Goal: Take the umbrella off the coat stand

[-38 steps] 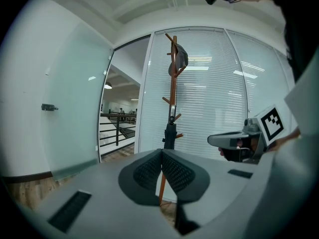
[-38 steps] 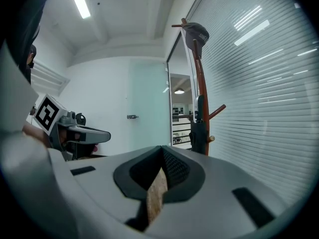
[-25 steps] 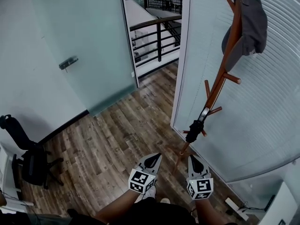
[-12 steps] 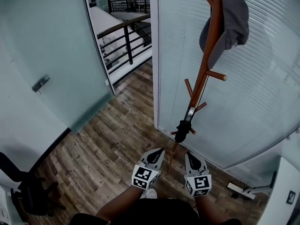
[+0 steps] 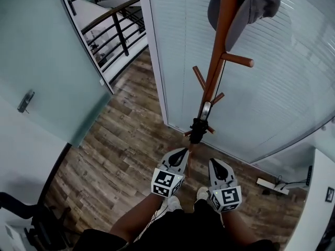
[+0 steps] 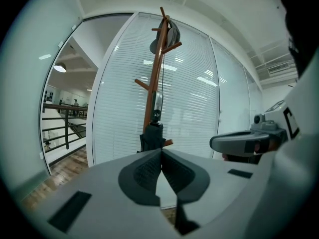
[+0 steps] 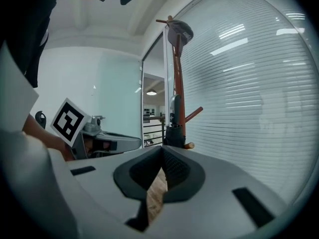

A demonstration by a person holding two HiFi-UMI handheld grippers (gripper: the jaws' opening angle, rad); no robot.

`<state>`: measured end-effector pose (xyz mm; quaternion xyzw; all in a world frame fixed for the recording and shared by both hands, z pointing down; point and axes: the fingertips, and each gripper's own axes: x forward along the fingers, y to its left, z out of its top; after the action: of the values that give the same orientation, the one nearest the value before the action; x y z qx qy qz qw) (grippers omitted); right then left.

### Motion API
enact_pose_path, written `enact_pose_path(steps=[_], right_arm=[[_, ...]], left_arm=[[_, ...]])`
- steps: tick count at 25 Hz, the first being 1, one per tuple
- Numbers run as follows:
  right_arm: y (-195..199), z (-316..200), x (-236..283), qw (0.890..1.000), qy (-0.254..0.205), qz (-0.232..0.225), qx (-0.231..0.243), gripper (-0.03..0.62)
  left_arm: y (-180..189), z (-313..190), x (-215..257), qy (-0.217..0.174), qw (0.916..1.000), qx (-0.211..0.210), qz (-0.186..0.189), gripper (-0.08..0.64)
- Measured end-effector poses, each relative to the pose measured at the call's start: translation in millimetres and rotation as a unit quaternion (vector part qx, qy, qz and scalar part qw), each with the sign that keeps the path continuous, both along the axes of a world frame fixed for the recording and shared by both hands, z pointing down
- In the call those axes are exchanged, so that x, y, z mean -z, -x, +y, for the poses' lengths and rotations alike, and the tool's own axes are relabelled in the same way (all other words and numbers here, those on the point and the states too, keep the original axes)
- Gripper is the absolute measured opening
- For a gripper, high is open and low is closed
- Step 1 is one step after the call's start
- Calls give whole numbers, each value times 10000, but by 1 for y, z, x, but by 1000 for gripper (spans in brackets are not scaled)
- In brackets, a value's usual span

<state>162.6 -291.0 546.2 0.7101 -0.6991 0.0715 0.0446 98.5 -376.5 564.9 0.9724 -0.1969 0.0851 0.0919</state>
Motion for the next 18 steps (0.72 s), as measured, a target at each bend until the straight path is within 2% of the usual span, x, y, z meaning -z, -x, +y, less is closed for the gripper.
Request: enact_pose_path(steps=[7, 11, 15, 18], right_arm=[[-28, -12, 2, 9998, 50, -164, -56, 6], [-39, -16, -7, 9997, 122, -216, 52, 6], [-45, -19, -15, 9992, 127, -362, 123, 6], [-52, -23, -22, 9989, 171, -365, 241, 6]], left_arm=[[-27, -17, -15, -211, 9989, 244, -334, 25], [-48, -21, -27, -195, 9979, 368, -505, 145], [-67, -32, -35, -70, 9945, 806, -662, 297], [-78, -42, -38, -116, 9924, 983, -732, 325]])
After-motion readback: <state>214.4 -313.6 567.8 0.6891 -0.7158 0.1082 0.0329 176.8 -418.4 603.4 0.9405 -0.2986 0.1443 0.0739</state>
